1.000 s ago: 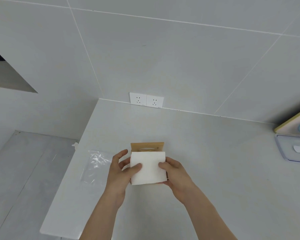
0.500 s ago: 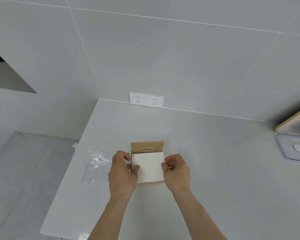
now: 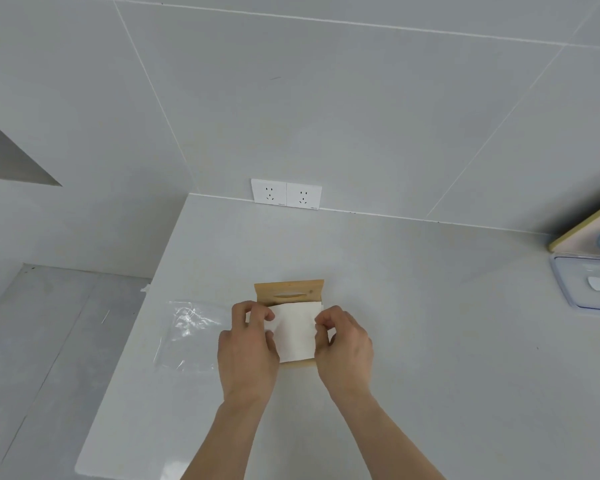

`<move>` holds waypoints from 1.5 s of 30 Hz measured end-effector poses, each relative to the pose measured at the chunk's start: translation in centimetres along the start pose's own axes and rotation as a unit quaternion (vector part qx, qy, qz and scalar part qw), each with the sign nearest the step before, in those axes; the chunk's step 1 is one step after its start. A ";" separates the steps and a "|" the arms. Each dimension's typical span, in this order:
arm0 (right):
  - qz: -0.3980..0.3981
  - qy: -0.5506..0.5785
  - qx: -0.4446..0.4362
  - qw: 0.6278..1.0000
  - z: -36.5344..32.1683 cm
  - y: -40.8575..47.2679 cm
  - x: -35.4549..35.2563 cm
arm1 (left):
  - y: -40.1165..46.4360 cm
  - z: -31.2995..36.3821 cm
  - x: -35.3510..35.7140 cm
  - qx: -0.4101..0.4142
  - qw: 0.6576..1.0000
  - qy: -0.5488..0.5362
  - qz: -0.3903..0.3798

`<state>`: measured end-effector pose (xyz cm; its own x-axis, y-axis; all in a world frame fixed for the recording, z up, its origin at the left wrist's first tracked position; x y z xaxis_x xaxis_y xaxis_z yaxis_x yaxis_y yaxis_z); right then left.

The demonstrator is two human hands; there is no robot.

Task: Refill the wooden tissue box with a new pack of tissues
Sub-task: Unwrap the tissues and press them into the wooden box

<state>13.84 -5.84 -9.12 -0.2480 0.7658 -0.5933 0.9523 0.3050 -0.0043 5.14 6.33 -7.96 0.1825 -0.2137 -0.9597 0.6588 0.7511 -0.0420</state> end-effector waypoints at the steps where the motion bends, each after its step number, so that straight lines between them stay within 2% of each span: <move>1: 0.003 -0.010 -0.017 1.000 0.0 -0.1 0.1 | 0.0 0.2 0.0 0.008 1.000 0.007 0.007; 6: -0.009 -0.063 -0.079 0.995 -0.3 -0.6 0.5 | -0.3 0.1 0.5 0.016 0.999 0.020 0.028; 10: -0.020 -0.091 -0.103 0.990 -0.7 -0.7 0.8 | -0.6 -0.9 1.1 0.013 1.000 0.014 0.016; 14: -0.012 -0.094 -0.090 0.991 -0.8 -0.7 1.1 | -0.7 -1.5 1.5 0.027 0.999 0.016 -0.015; 21: -0.003 -0.098 -0.060 0.993 -1.4 -0.8 1.6 | -0.3 -1.7 1.9 0.064 0.997 0.046 -0.004; 29: -0.026 -0.145 -0.075 0.986 -1.7 -1.4 2.3 | 0.1 -1.9 2.0 0.056 0.994 0.091 -0.037; 39: 0.010 -0.142 -0.037 0.989 -1.6 -1.4 3.3 | 0.4 -2.6 2.1 0.073 0.995 0.054 -0.037; 45: 0.007 -0.205 -0.039 0.978 -1.6 -1.0 4.1 | 0.4 -2.6 2.3 0.115 0.992 0.046 -0.006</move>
<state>11.61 -2.10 -10.24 -0.1277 0.4832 -0.8661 0.9344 0.3514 0.0583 3.92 7.76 -10.93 0.1129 -0.1562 -0.9813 0.8122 0.5834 0.0006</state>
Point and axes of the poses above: each hand's wrist, its own y-axis towards the middle knuckle, its own x-axis out of the palm, z = x × y, the point moved 2 cm from there along y, towards the middle knuckle, and after that the axes turned 10 degrees about y, right-handed, at the moved point
